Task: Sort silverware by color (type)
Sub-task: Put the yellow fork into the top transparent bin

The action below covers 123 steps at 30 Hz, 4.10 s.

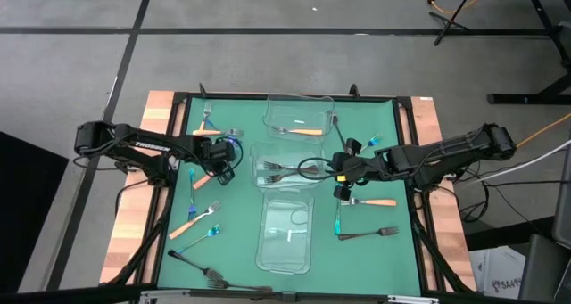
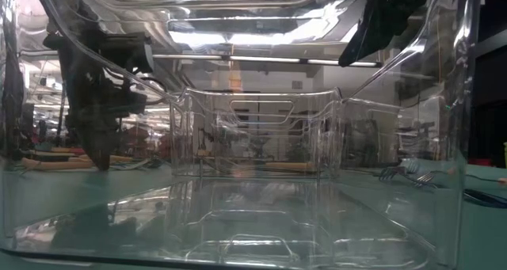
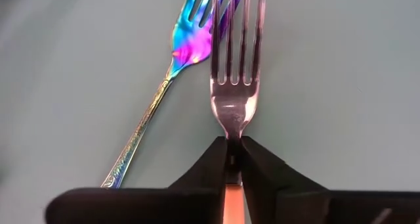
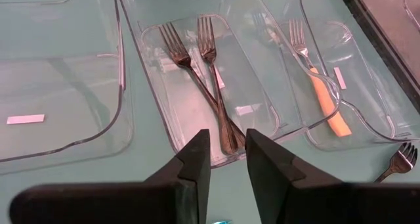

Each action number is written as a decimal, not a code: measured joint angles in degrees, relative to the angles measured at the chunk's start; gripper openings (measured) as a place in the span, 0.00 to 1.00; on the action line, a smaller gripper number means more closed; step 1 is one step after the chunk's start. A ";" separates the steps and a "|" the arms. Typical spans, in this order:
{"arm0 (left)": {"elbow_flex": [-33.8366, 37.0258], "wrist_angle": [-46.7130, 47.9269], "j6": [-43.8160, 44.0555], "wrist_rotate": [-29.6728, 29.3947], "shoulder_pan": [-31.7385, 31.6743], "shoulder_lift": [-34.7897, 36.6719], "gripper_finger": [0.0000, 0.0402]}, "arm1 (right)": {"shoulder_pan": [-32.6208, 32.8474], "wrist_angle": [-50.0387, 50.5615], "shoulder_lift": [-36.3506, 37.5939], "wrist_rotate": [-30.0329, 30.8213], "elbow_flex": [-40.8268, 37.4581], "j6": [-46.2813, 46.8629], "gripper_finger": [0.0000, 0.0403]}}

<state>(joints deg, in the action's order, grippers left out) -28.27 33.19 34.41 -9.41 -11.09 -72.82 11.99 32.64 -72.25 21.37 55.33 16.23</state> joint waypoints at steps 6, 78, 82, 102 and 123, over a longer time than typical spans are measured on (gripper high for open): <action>-0.38 -0.13 1.55 0.04 -0.02 0.25 0.03 | -0.01 -0.02 0.00 0.01 0.00 -0.01 0.22; -20.90 -66.15 -9.65 -18.05 10.87 -6.50 0.03 | -6.16 -46.94 -10.29 5.03 0.00 -4.76 0.56; -20.90 -67.57 -10.12 -18.12 11.91 -6.50 0.03 | -6.16 -48.85 -11.05 6.57 0.04 -4.73 0.56; -20.90 -69.50 -11.14 -18.47 13.37 -6.50 0.03 | -6.14 -53.71 -14.41 4.52 -0.01 -4.55 0.52; -20.90 -68.58 -11.16 -18.14 13.40 -6.42 0.06 | -6.16 -53.44 -14.99 4.63 -0.07 -4.44 0.05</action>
<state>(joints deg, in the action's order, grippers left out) -49.17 -35.40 23.24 -27.55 2.31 -79.24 5.82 -20.80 -87.24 26.00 55.27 11.79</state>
